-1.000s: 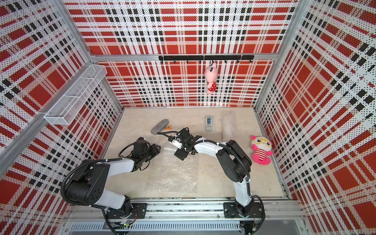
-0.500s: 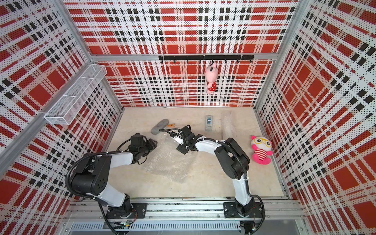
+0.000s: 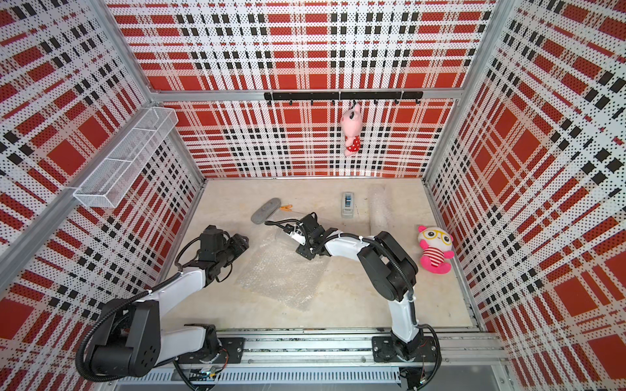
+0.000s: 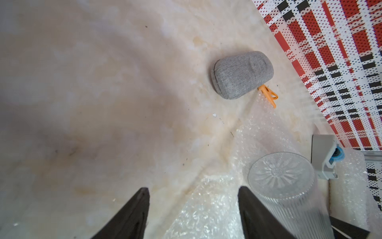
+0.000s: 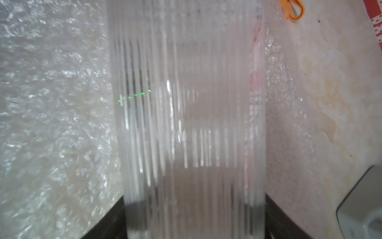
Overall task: Wrap vases in bubble wrap
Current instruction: Wrap the vase in bubble wrap.
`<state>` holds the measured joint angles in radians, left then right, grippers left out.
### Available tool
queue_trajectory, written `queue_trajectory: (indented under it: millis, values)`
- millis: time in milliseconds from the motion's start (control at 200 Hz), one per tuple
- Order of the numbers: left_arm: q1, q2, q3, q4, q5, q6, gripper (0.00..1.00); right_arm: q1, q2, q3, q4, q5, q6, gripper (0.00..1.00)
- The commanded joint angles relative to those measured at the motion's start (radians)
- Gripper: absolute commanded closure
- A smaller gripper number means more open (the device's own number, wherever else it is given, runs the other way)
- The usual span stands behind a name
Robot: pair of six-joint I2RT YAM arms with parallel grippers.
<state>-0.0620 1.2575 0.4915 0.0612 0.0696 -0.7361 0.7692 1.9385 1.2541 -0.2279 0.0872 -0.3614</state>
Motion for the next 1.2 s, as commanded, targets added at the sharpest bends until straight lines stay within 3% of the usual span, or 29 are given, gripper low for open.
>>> queue_trajectory:
  millis: [0, 185, 486, 887, 1057, 1198]
  values:
    - [0.006, -0.011, -0.02, -0.02, -0.008, -0.005, 0.29, 0.025, -0.152, 0.022, 0.065, 0.001, 0.0, 0.76]
    - [0.004, -0.005, -0.054, -0.006, -0.012, -0.005, 0.29, 0.096, -0.207, -0.004, 0.04, -0.021, 0.045, 0.77]
    - [-0.014, -0.003, -0.068, 0.009, -0.011, -0.008, 0.29, 0.185, -0.154, -0.091, 0.055, -0.074, 0.127, 0.78]
    - [-0.062, 0.034, -0.045, 0.025, -0.021, -0.026, 0.29, 0.195, -0.131, -0.14, 0.08, -0.087, 0.172, 0.78]
    - [-0.068, 0.048, -0.03, 0.019, -0.024, -0.02, 0.29, 0.198, -0.113, -0.152, 0.08, -0.089, 0.191, 0.71]
    - [-0.065, 0.06, -0.029, 0.02, -0.026, -0.018, 0.28, 0.204, -0.107, -0.153, 0.069, -0.093, 0.205, 0.58]
